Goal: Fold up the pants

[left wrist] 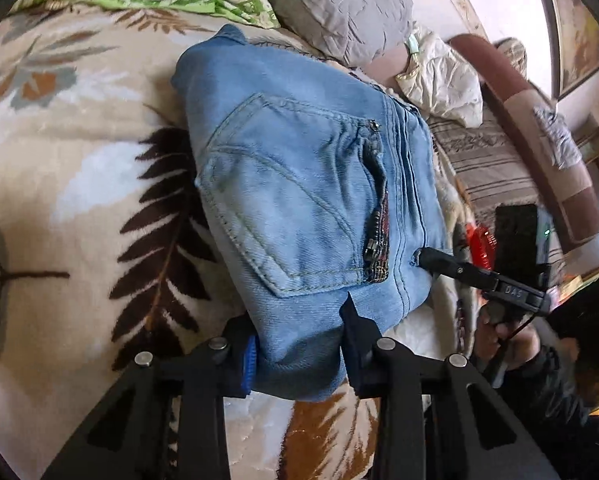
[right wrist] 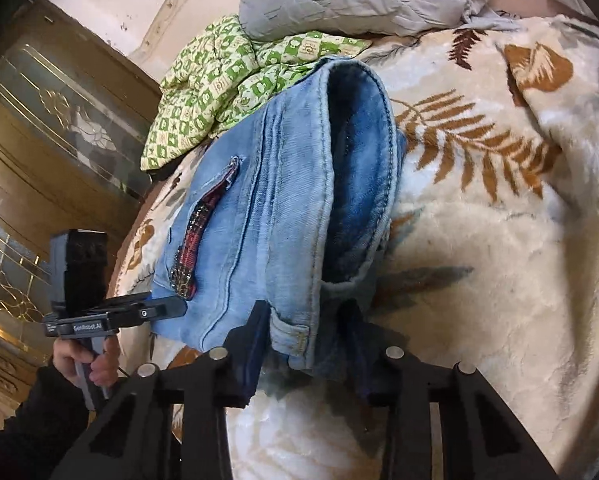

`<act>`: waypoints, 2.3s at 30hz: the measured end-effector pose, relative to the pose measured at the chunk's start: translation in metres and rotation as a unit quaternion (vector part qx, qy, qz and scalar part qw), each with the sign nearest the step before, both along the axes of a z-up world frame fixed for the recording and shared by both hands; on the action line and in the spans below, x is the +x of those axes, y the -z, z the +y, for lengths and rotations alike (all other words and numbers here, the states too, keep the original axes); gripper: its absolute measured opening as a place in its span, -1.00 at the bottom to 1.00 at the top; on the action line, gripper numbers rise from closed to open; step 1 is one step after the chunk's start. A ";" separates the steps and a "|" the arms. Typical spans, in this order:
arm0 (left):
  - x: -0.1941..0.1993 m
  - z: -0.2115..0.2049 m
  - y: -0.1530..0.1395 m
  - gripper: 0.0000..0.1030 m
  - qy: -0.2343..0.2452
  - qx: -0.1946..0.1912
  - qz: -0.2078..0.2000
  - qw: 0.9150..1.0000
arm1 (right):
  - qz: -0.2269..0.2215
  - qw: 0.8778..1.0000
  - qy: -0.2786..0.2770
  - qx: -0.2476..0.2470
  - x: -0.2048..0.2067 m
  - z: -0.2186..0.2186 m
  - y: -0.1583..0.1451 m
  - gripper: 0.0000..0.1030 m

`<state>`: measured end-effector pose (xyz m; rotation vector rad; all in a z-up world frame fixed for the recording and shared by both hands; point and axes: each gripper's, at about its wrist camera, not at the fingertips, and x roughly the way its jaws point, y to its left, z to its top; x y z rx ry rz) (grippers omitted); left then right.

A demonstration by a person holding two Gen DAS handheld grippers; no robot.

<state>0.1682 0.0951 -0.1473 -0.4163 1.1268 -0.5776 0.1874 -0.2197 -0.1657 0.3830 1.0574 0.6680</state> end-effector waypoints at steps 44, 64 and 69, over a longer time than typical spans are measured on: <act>0.153 0.024 -0.011 -0.16 -0.066 0.037 0.004 0.997 | 0.038 0.999 0.038 0.005 0.142 0.015 -0.005 -0.73; 0.136 0.020 -0.035 0.93 -0.137 0.143 0.000 0.980 | 0.032 0.994 0.098 -0.040 0.128 -0.005 -0.039 1.00; 0.099 0.010 -0.070 0.97 -0.156 0.180 -0.050 0.970 | -0.001 0.993 0.116 -0.033 0.101 -0.010 -0.081 1.00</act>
